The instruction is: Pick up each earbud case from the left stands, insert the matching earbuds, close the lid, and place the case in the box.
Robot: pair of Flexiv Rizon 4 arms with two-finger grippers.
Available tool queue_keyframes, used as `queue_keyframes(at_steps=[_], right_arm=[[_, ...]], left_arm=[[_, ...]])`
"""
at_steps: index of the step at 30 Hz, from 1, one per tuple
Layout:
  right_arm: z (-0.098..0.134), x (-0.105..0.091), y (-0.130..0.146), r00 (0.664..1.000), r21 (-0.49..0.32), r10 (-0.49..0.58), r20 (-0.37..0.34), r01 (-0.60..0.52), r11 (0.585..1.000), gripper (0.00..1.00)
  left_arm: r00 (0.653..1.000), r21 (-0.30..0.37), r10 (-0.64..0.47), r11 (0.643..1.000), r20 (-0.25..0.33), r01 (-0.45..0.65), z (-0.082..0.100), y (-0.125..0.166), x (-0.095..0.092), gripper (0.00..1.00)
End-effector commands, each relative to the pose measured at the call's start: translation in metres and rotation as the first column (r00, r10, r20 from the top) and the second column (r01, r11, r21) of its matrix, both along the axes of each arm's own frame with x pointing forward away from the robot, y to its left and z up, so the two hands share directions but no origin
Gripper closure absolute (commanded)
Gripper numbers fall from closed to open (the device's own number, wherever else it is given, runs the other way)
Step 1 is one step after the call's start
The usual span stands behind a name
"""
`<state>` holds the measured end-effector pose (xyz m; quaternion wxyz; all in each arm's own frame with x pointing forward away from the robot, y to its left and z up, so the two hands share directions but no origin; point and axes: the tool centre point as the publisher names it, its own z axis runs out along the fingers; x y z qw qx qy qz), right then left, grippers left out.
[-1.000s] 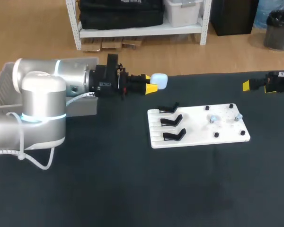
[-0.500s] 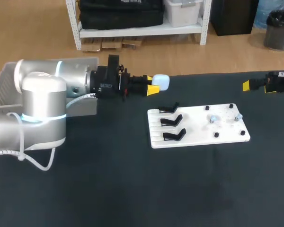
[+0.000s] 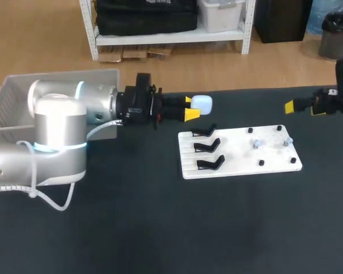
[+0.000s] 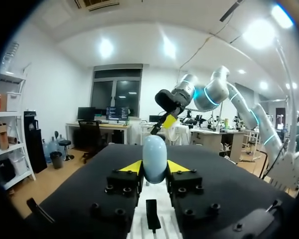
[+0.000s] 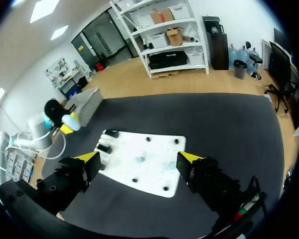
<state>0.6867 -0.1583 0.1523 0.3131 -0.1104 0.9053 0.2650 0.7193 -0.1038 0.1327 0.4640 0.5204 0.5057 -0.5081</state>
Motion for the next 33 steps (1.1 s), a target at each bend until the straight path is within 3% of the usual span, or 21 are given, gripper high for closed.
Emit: queue_keyframes(at_steps=[1, 9, 17, 33], right_arm=[[0.007, -0.008, 0.017, 0.999, 0.013, 0.038, -0.013, -0.038, 0.999, 0.00], [0.016, -0.015, 0.065, 0.989, 0.001, 0.128, -0.078, -0.128, 0.992, 0.00], [0.017, -0.010, 0.104, 0.979, -0.034, 0.183, -0.093, -0.187, 0.982, 0.00], [0.007, -0.005, 0.146, 0.967, -0.093, 0.241, -0.076, -0.248, 0.964, 0.00]], left_arm=[[1.000, -0.003, -0.007, 1.000, 0.002, 0.007, -0.003, -0.003, 0.002, 1.00], [1.000, -0.006, -0.005, 1.000, 0.002, 0.005, -0.010, -0.008, 0.004, 1.00], [1.000, -0.017, 0.007, 1.000, 0.000, -0.007, -0.014, -0.009, 0.009, 1.00], [1.000, -0.016, 0.010, 1.000, 0.000, -0.010, -0.018, -0.009, 0.014, 1.00]])
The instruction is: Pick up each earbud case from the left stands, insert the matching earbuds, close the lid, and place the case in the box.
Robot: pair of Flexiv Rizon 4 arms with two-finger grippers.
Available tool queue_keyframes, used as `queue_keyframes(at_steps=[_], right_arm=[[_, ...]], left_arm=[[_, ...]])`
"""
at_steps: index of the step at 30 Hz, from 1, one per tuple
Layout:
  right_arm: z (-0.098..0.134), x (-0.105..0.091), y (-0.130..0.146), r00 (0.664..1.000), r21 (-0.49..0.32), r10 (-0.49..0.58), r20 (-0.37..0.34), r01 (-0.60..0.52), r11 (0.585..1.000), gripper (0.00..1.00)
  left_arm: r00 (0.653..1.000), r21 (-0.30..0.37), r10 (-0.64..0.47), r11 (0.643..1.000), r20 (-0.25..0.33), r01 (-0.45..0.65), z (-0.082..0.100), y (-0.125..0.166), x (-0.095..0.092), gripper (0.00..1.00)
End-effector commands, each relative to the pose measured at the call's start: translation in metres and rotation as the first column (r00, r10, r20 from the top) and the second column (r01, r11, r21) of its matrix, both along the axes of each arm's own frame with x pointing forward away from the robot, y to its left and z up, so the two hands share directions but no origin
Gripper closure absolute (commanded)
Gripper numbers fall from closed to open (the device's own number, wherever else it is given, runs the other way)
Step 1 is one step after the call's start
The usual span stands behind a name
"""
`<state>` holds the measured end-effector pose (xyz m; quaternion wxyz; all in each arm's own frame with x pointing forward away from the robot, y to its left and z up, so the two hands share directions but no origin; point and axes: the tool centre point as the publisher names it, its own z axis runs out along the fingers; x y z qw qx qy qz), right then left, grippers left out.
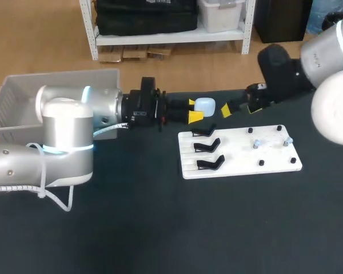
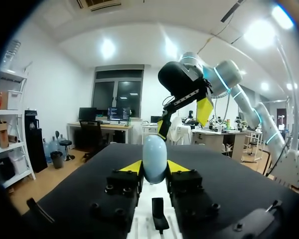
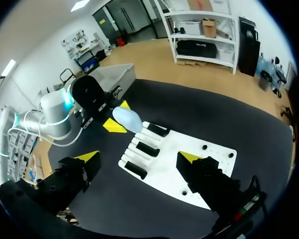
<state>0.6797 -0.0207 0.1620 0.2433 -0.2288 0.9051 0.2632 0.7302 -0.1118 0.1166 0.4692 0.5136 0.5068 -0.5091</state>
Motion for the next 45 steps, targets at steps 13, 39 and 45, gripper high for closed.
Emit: queue_keyframes(at_steps=[13, 39, 45], right_arm=[[-0.011, 0.020, 0.031, 1.000, -0.003, 0.013, -0.009, -0.013, 1.000, 0.00], [-0.033, 0.045, 0.032, 0.998, -0.013, -0.039, -0.045, 0.038, 0.999, 0.00], [-0.035, 0.048, 0.032, 0.998, -0.012, -0.047, -0.048, 0.047, 0.999, 0.00]], left_arm=[[1.000, -0.005, -0.003, 1.000, 0.004, 0.003, -0.002, -0.001, 0.003, 1.00], [1.000, -0.005, -0.003, 1.000, 0.004, 0.003, -0.002, -0.001, 0.003, 1.00], [1.000, -0.005, -0.003, 1.000, 0.004, 0.003, -0.002, -0.001, 0.003, 1.00]])
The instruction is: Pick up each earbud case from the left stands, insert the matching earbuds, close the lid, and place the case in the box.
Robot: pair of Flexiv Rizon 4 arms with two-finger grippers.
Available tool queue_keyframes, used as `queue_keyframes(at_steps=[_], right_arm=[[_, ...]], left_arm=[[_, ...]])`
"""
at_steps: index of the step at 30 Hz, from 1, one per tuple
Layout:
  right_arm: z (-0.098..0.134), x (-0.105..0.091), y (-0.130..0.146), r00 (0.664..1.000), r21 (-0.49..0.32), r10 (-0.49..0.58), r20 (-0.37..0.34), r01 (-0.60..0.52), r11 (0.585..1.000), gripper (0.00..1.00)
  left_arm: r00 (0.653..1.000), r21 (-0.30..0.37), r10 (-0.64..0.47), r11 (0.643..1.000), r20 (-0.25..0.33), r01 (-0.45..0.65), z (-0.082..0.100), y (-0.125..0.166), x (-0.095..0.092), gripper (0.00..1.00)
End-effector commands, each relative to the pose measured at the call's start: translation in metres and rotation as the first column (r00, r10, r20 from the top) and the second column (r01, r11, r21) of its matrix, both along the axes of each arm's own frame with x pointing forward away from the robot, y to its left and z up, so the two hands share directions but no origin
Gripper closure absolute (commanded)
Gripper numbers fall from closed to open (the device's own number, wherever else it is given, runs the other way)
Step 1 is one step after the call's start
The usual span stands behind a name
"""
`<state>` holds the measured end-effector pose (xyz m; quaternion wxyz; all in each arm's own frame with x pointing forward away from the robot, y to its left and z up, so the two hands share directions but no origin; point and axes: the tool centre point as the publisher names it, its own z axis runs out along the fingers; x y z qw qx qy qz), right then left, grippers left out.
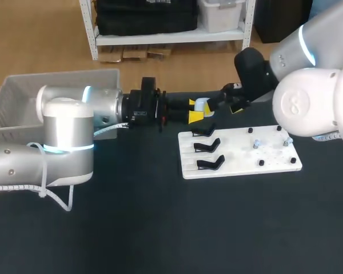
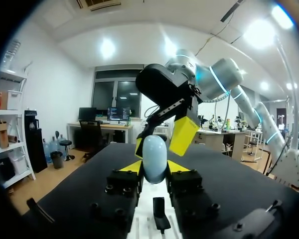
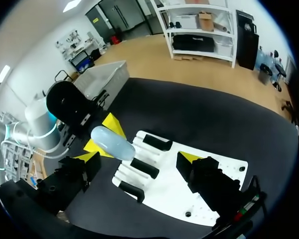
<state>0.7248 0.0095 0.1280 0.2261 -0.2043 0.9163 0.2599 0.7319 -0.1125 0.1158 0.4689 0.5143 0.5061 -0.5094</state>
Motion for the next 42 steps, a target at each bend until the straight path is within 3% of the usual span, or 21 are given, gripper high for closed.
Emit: queue_keyframes(at_steps=[1, 12, 22, 26, 31, 37, 42], right_arm=[[-0.001, 0.004, 0.001, 1.000, -0.004, -0.006, -0.001, 0.006, 1.000, 0.00], [0.004, 0.012, -0.002, 1.000, -0.001, -0.029, 0.011, 0.029, 1.000, 0.00], [0.034, 0.015, -0.017, 0.996, 0.007, -0.035, 0.080, 0.034, 0.999, 0.00], [0.039, 0.009, -0.038, 0.995, -0.079, -0.032, 0.094, 0.039, 0.996, 0.00], [0.032, 0.003, -0.074, 0.996, -0.213, -0.072, 0.053, 0.082, 0.974, 0.00], [0.005, -0.006, -0.117, 0.987, -0.363, -0.156, -0.047, 0.129, 0.923, 0.00], [-0.021, -0.014, -0.138, 0.974, -0.405, -0.196, -0.118, 0.133, 0.905, 0.00]], left_arm=[[1.000, -0.005, -0.001, 1.000, 0.003, 0.001, -0.002, 0.000, 0.001, 1.00], [1.000, -0.005, -0.001, 1.000, 0.003, 0.001, -0.002, 0.000, 0.001, 1.00], [1.000, -0.005, -0.001, 1.000, 0.003, 0.001, -0.002, 0.000, 0.001, 1.00], [1.000, -0.005, -0.001, 1.000, 0.003, 0.001, -0.002, 0.000, 0.001, 1.00], [1.000, -0.005, -0.001, 1.000, 0.003, 0.001, -0.002, 0.000, 0.001, 1.00], [1.000, -0.005, -0.001, 1.000, 0.003, 0.001, -0.002, 0.000, 0.001, 1.00], [1.000, -0.005, -0.001, 1.000, 0.003, 0.001, -0.002, 0.000, 0.001, 1.00]])
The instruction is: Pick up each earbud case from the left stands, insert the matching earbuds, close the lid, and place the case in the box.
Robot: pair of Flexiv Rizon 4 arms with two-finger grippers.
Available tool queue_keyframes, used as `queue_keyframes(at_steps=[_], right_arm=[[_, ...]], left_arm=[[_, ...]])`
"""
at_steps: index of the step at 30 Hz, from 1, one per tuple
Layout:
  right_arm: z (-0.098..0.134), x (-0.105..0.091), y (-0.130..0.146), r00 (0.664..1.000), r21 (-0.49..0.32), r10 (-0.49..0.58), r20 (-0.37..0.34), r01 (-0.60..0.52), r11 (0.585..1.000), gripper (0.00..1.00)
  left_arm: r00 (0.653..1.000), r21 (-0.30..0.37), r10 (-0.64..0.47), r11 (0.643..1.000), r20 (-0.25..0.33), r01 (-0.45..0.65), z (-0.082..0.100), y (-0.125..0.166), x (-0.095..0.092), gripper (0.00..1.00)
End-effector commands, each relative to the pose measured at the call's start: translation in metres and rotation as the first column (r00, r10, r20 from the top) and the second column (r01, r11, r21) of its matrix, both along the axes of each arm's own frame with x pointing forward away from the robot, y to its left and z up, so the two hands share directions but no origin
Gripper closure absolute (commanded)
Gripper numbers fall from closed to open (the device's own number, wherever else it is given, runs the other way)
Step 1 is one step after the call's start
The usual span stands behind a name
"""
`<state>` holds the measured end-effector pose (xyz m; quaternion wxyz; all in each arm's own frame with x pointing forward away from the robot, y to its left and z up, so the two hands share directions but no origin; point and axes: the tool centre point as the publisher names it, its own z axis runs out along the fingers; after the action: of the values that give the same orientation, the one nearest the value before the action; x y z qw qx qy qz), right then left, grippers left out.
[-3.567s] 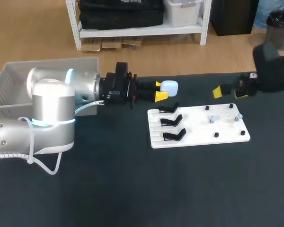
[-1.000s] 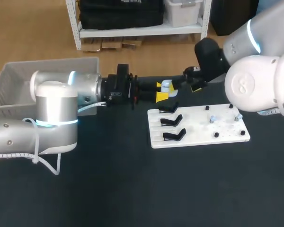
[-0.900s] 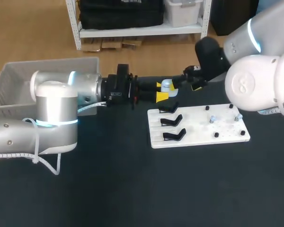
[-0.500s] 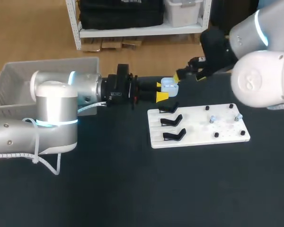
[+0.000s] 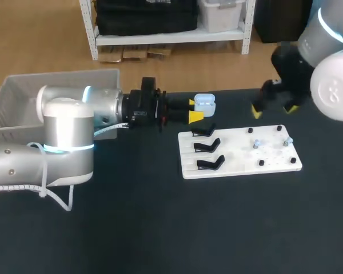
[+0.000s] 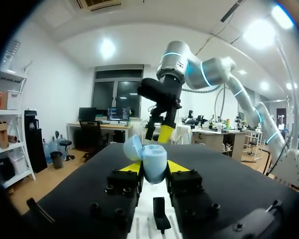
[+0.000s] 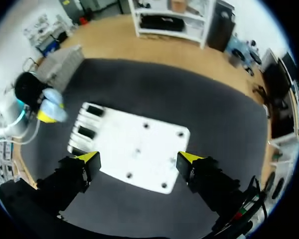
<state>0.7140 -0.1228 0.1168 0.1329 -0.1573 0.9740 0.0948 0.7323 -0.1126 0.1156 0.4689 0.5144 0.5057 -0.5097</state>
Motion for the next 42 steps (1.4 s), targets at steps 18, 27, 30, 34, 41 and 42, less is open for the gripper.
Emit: queue_keyframes(at_steps=[18, 27, 30, 34, 41, 42], right_arm=[[-0.051, -0.018, -0.041, 0.995, -0.129, 0.024, -0.101, -0.037, 0.991, 0.25], [-0.061, -0.017, -0.048, 0.992, -0.183, 0.059, -0.113, -0.079, 0.980, 0.34], [-0.064, -0.017, -0.048, 0.991, -0.194, 0.062, -0.115, -0.084, 0.977, 0.38], [-0.069, -0.015, -0.047, 0.991, -0.199, 0.064, -0.114, -0.085, 0.976, 0.50], [-0.078, -0.010, -0.047, 0.993, -0.211, 0.053, -0.109, -0.075, 0.975, 0.54], [-0.079, -0.010, -0.047, 0.993, -0.212, 0.051, -0.109, -0.074, 0.975, 0.54]], left_arm=[[1.000, -0.004, 0.000, 1.000, 0.003, 0.000, -0.001, 0.000, 0.001, 1.00], [1.000, -0.004, 0.000, 1.000, 0.003, 0.000, -0.001, 0.000, 0.001, 1.00], [1.000, -0.004, 0.000, 1.000, 0.003, 0.000, -0.001, 0.000, 0.001, 1.00], [1.000, -0.004, 0.000, 1.000, 0.003, 0.000, -0.001, 0.000, 0.001, 1.00], [1.000, -0.004, 0.000, 1.000, 0.003, 0.000, -0.001, 0.000, 0.001, 1.00], [1.000, -0.004, 0.000, 1.000, 0.003, 0.000, -0.001, 0.000, 0.001, 1.00]])
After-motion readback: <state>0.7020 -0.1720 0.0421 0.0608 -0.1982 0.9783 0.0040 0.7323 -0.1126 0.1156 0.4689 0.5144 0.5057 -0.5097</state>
